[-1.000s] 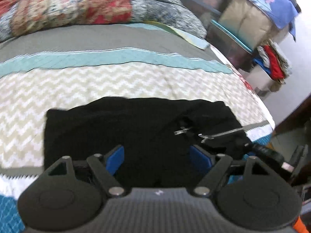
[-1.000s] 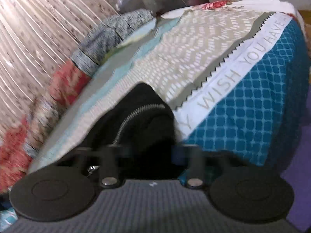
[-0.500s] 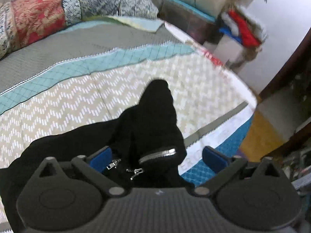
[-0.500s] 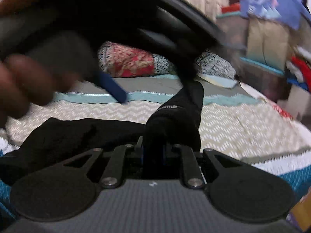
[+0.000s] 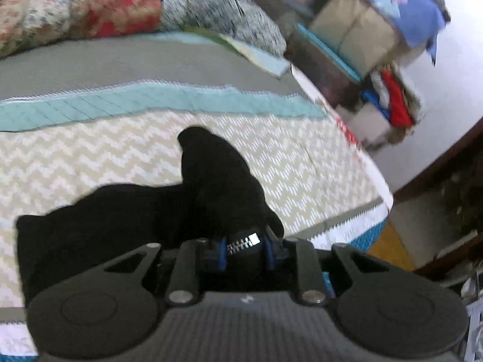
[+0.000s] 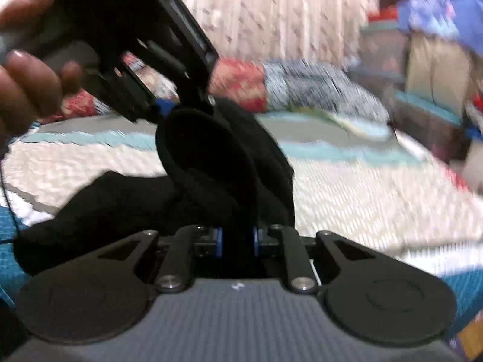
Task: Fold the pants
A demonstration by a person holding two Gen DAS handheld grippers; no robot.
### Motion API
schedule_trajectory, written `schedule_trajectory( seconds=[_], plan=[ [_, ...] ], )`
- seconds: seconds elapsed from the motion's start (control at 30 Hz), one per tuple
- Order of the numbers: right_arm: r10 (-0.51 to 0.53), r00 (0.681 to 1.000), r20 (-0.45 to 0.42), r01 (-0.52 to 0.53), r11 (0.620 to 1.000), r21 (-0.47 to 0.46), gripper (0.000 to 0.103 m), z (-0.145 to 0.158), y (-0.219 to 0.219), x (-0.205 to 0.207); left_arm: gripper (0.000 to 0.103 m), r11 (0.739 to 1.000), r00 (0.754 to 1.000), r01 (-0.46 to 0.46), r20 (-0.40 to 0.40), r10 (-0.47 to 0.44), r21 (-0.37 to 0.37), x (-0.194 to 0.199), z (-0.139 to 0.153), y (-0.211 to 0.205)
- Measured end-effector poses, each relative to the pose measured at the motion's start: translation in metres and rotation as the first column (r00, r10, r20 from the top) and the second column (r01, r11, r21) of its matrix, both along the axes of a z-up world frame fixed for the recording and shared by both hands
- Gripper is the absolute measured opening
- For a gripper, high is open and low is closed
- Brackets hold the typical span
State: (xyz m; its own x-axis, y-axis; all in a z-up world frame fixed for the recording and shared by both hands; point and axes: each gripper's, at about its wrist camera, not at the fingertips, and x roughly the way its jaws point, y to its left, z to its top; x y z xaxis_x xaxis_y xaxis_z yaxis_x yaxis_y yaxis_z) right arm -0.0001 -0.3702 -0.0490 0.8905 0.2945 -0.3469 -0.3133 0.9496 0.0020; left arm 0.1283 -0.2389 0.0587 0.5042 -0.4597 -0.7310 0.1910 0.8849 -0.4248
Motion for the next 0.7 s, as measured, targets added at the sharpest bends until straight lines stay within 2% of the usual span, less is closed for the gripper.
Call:
schedule_trajectory(
  seconds=[0.13, 0.23, 0.3, 0.37, 0.4, 0.43, 0.5, 0.57, 0.6, 0.63, 0.7],
  plan=[
    [0.094, 0.994, 0.062, -0.090, 0.994, -0.064, 0.020, 0.016, 0.039, -0.014, 0.021, 0.997, 0.998, -0.055, 0.033, 0.057, -0.057, -0.016, 0.009, 0.056],
    [0.191, 0.979, 0.069, -0.180, 0.974, -0.137, 0.023, 0.012, 0.072, -0.015, 0.021, 0.992, 0.992, -0.120, 0.038, 0.122, -0.040, -0.034, -0.002, 0.099],
    [0.266, 0.963, 0.038, -0.256, 0.953, -0.162, 0.027, 0.004, 0.090, -0.015, 0.021, 0.980, 0.981, -0.193, -0.010, 0.193, -0.052, -0.045, -0.023, 0.128],
    [0.336, 0.942, -0.009, -0.331, 0.924, -0.193, 0.037, -0.004, 0.108, -0.016, 0.022, 0.960, 0.960, -0.273, -0.085, 0.267, -0.060, -0.053, -0.051, 0.153],
    [0.373, 0.926, -0.057, -0.377, 0.905, -0.199, 0.048, -0.010, 0.114, -0.014, 0.023, 0.950, 0.946, -0.308, -0.125, 0.300, -0.055, -0.055, -0.068, 0.161],
    [0.397, 0.912, -0.099, -0.409, 0.892, -0.191, 0.053, -0.012, 0.117, -0.012, 0.027, 0.939, 0.928, -0.343, -0.170, 0.332, -0.037, -0.057, -0.086, 0.167],
    [0.413, 0.900, -0.137, -0.433, 0.884, -0.176, 0.053, -0.012, 0.118, -0.013, 0.038, 0.924, 0.906, -0.381, -0.208, 0.368, -0.022, -0.062, -0.109, 0.171],
    [0.426, 0.893, -0.144, -0.445, 0.883, -0.149, 0.057, -0.004, 0.111, -0.018, 0.047, 0.911, 0.901, -0.407, -0.191, 0.389, -0.065, -0.068, -0.111, 0.173],
    [0.434, 0.889, -0.145, -0.451, 0.886, -0.111, 0.062, 0.002, 0.102, -0.017, 0.051, 0.908, 0.900, -0.413, -0.186, 0.394, -0.073, -0.070, -0.109, 0.173],
    [0.440, 0.886, -0.146, -0.452, 0.890, -0.063, 0.064, 0.007, 0.091, -0.016, 0.060, 0.903, 0.897, -0.423, -0.178, 0.406, -0.074, -0.072, -0.106, 0.173],
    [0.436, 0.888, -0.146, -0.433, 0.900, 0.050, 0.064, 0.019, 0.064, -0.011, 0.062, 0.898, 0.894, -0.432, -0.164, 0.417, -0.076, -0.078, -0.102, 0.177]
  ],
)
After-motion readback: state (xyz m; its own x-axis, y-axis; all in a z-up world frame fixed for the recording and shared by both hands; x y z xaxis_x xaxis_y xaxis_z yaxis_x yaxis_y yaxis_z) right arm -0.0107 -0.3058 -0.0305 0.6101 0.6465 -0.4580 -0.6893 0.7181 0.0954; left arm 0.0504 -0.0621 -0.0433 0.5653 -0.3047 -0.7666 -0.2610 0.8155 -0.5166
